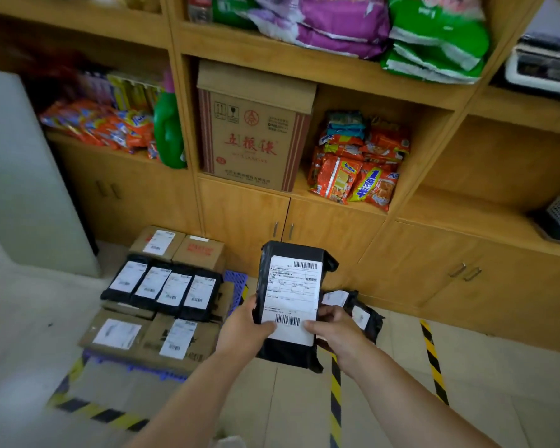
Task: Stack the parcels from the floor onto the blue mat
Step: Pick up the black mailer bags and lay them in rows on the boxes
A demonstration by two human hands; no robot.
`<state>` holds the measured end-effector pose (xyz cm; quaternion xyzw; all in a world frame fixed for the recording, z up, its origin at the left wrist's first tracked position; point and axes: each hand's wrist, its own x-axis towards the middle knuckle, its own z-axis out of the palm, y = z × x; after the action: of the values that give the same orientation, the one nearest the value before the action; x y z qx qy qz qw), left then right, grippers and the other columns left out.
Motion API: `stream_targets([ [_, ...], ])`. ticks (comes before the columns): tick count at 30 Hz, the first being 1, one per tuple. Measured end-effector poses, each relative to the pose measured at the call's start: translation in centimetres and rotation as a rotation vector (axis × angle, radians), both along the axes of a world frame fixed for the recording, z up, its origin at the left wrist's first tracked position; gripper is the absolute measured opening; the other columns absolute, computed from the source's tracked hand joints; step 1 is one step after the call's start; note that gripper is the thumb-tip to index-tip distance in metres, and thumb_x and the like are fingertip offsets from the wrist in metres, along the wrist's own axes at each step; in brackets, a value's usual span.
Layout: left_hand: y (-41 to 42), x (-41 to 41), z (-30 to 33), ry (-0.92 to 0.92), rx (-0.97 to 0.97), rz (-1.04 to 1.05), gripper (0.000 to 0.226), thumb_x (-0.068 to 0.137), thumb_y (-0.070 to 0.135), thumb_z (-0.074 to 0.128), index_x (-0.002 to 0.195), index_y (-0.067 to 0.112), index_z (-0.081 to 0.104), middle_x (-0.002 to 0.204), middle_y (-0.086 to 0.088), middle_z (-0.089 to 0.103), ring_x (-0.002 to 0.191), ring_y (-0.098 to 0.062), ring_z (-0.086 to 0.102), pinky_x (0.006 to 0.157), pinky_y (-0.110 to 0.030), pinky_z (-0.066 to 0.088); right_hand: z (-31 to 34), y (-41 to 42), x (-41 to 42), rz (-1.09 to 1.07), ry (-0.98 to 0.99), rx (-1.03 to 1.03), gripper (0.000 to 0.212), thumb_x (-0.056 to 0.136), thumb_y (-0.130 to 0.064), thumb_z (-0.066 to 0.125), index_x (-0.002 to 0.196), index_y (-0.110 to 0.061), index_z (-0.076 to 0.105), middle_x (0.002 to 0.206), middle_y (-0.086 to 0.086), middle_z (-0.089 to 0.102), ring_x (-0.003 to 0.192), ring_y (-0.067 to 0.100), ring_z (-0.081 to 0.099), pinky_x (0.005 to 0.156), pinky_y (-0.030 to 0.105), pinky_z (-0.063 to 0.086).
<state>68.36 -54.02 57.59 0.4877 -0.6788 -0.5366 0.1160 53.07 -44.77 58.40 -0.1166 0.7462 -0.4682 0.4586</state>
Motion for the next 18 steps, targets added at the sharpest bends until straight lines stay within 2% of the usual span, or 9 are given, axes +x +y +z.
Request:
stream_targets([
  [2,0.1,2.4,0.4,-0.017,0.007,0.043,0.038,0.083,0.023,0.064,0.117,0.033,0.051,0.101,0.016,0.065,0.089,-0.007,0.063,0.081,-0.035,0.055,0.6,-0.6,2.2,0.033,-0.009,-0.013,0.033,0.075,0.0,0.075,0.097,-0.008,0.051,0.096,0.009,0.065,0.085,0.02,0.062,0.078,0.033,0.051],
  [4,-0.1,4.8,0.6,-0.019,0.033,0.094,0.036,0.082,0.023,0.065,0.116,0.03,0.053,0.104,0.014,0.066,0.092,-0.009,0.063,0.083,-0.037,0.055,0.9,-1.5,4.3,0.067,0.002,-0.005,0.033,0.075,-0.002,0.075,0.096,-0.008,0.05,0.096,0.009,0.065,0.085,0.021,0.062,0.083,0.037,0.051],
  [6,-0.7,7.1,0.7,-0.014,0.041,0.131,0.035,0.083,0.022,0.065,0.116,0.028,0.054,0.107,0.01,0.066,0.093,-0.01,0.062,0.076,-0.031,0.054,1.1,-2.6,6.4,0.102,0.014,0.0,0.033,0.076,-0.003,0.075,0.098,-0.008,0.051,0.098,0.009,0.066,0.087,0.021,0.063,0.084,0.038,0.051],
  [9,-2.4,10.8,0.7,-0.047,-0.004,0.162,0.034,0.084,0.024,0.064,0.116,0.025,0.056,0.111,0.004,0.062,0.093,-0.011,0.059,0.061,-0.018,0.043,1.1,-5.2,9.9,0.154,0.025,-0.007,0.036,0.076,-0.004,0.075,0.103,-0.006,0.052,0.102,0.01,0.066,0.093,0.023,0.064,0.085,0.038,0.052],
  [13,-5.7,17.4,1.0,-0.073,-0.004,0.224,0.035,0.084,0.021,0.063,0.118,0.026,0.055,0.111,0.004,0.062,0.094,-0.012,0.058,0.071,-0.025,0.048,0.8,-9.8,16.0,0.219,0.039,-0.008,0.031,0.078,-0.004,0.073,0.101,-0.009,0.052,0.103,0.008,0.066,0.094,0.023,0.065,0.085,0.038,0.054],
  [15,-7.8,21.3,1.1,-0.083,-0.004,0.237,0.034,0.085,0.017,0.061,0.118,0.024,0.054,0.112,0.006,0.064,0.09,-0.011,0.057,0.069,-0.024,0.045,0.4,-12.3,19.8,0.241,0.021,-0.014,0.028,0.081,-0.004,0.07,0.101,-0.011,0.052,0.102,0.007,0.066,0.092,0.021,0.065,0.079,0.036,0.054],
  [18,-11.3,27.6,1.2,-0.088,-0.009,0.261,0.032,0.087,0.012,0.055,0.116,0.023,0.055,0.105,0.006,0.066,0.086,-0.013,0.058,0.063,-0.024,0.043,-0.5,-16.3,26.3,0.281,0.044,-0.004,0.028,0.082,-0.008,0.069,0.101,-0.015,0.051,0.106,0.007,0.065,0.095,0.022,0.064,0.084,0.038,0.054],
])
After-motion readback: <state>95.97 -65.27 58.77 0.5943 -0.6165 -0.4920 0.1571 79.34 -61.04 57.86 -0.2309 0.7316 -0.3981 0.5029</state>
